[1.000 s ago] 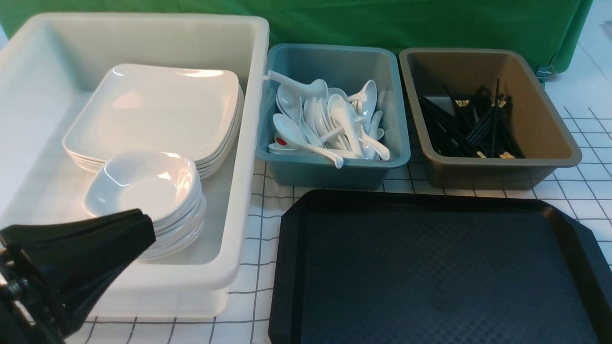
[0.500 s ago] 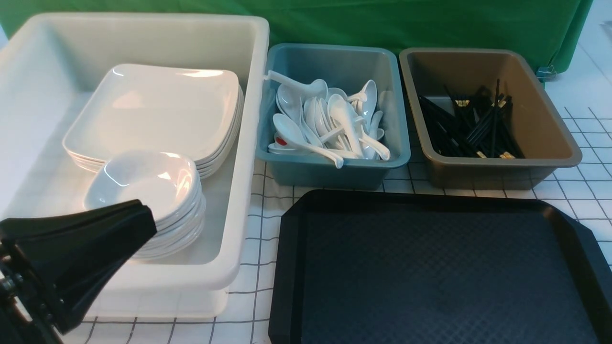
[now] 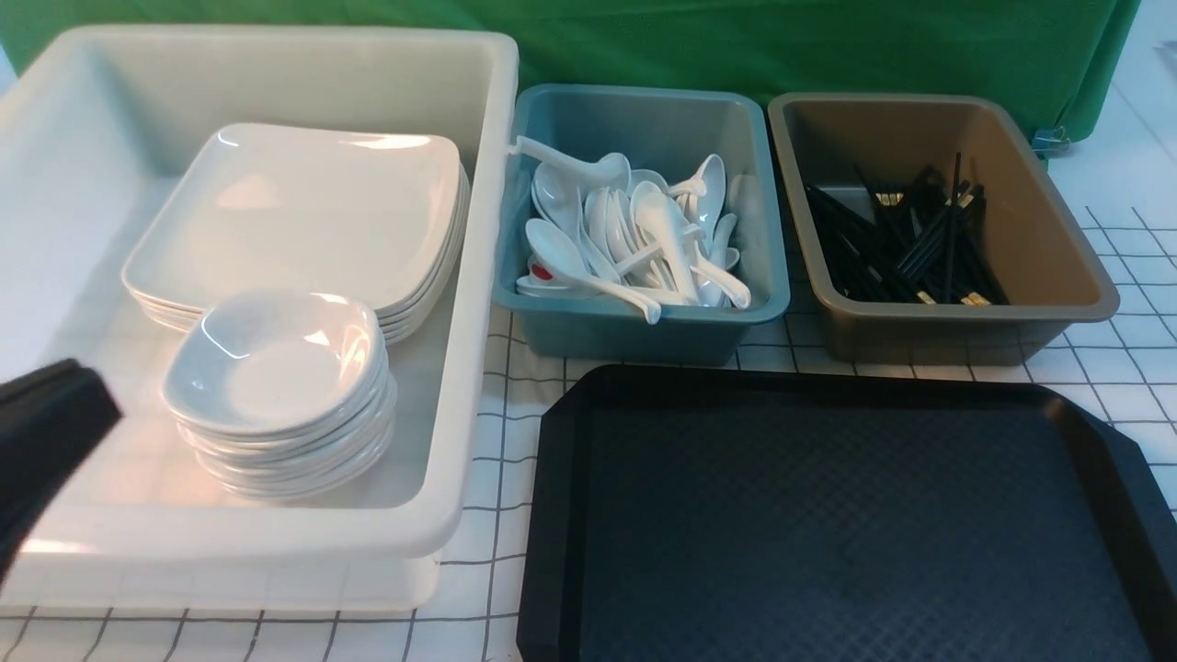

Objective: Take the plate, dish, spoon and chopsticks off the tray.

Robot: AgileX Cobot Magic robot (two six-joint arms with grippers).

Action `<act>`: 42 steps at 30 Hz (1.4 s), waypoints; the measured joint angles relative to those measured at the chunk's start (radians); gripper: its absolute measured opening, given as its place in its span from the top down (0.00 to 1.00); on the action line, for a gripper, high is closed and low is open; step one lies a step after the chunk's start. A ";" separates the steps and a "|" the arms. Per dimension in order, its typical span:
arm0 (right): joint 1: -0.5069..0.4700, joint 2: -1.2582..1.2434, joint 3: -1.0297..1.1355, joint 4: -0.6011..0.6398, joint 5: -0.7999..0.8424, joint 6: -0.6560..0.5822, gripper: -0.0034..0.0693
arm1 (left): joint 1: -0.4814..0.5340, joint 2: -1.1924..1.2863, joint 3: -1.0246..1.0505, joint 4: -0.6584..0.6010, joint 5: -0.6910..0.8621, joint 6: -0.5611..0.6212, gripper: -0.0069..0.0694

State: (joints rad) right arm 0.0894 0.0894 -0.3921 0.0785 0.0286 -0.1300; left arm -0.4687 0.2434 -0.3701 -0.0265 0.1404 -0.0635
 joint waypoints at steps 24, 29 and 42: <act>0.000 0.000 0.000 0.000 0.000 0.000 0.65 | 0.445 -0.244 0.376 -0.084 0.068 0.190 0.91; 0.000 0.000 0.000 0.000 0.000 0.000 0.63 | 0.444 -0.244 0.376 -0.077 0.068 0.190 0.91; 0.000 0.000 0.000 0.000 0.000 0.000 0.62 | 0.444 -0.244 0.376 -0.047 0.068 0.191 0.91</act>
State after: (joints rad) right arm 0.0894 0.0894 -0.3921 0.0785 0.0281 -0.1300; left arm -0.0247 -0.0001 0.0063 -0.0733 0.2080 0.1276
